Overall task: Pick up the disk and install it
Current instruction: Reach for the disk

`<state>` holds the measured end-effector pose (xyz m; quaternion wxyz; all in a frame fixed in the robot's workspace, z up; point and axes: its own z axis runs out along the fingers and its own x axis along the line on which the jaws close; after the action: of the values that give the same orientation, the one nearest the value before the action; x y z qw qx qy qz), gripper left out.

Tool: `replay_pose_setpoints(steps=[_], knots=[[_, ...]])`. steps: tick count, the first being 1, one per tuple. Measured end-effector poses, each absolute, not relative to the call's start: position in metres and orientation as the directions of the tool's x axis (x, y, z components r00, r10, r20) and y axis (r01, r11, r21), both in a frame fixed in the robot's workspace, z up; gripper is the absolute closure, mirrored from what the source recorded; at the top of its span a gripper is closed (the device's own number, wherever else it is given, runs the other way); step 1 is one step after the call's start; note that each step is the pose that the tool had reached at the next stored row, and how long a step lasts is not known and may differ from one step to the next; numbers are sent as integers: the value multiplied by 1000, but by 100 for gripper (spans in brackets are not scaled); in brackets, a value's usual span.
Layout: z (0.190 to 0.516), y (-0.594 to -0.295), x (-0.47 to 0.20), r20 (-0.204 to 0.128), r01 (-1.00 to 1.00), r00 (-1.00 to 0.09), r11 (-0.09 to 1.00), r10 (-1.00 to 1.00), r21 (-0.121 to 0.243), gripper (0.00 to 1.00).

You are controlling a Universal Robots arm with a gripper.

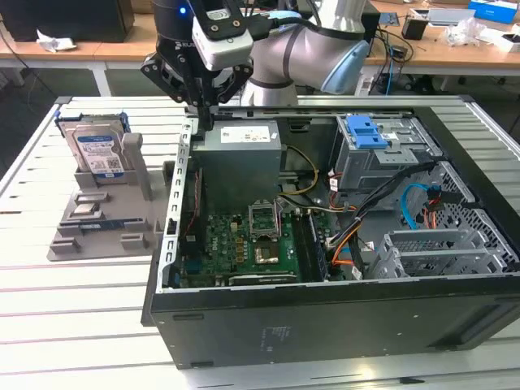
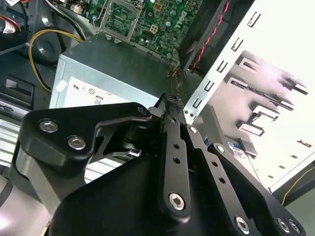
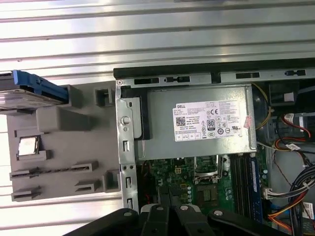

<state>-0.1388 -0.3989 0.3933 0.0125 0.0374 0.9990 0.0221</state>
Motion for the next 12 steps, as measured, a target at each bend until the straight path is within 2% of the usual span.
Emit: replay_pose_setpoints(steps=[12], knots=[[393,-399,-160,-23,74,-997,996,75,45,89]])
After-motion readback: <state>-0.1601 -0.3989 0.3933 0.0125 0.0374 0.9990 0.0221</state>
